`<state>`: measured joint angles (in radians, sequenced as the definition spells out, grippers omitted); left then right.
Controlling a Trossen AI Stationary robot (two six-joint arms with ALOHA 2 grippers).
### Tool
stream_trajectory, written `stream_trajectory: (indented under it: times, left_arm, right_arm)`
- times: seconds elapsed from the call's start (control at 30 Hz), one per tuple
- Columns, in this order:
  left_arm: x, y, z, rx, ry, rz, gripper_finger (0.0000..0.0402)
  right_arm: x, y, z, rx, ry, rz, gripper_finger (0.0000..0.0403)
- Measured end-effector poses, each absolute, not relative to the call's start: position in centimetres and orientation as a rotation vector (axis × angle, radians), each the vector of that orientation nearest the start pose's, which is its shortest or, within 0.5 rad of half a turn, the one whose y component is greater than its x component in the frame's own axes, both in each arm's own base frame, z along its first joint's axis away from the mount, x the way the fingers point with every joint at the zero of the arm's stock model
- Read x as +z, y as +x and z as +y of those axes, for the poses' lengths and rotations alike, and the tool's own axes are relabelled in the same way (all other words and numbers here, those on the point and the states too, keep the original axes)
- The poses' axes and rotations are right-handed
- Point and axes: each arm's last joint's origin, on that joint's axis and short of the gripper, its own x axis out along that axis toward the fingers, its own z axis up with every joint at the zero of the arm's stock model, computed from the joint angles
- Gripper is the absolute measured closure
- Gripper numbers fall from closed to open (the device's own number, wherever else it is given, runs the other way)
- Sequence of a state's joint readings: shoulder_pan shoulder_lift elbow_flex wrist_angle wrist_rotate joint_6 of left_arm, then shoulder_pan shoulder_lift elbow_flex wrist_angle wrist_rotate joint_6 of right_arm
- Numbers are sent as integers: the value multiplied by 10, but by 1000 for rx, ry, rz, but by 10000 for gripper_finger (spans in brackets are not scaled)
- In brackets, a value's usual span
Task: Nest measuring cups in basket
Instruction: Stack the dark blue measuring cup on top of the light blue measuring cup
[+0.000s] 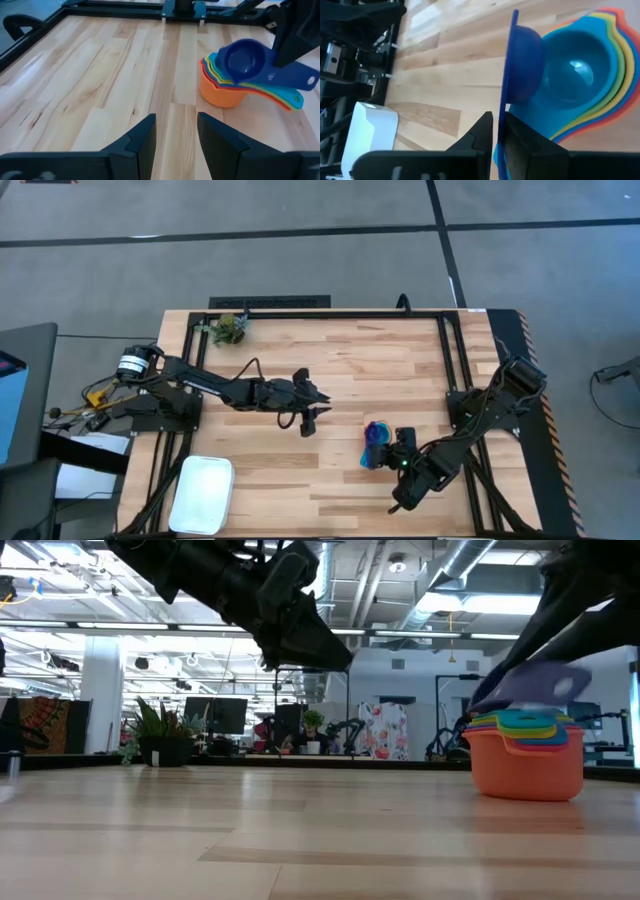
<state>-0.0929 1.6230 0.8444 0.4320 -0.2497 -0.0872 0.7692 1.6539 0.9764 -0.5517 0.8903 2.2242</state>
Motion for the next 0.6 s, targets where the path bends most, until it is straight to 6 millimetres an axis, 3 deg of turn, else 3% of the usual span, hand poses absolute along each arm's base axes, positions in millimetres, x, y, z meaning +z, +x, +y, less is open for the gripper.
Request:
stream_trajectory:
  times: [0.6]
  left_arm:
    - [202,338,-21,182,-26,376,270]
  right_arm:
    - [177,224,197,-808,1179,358,337]
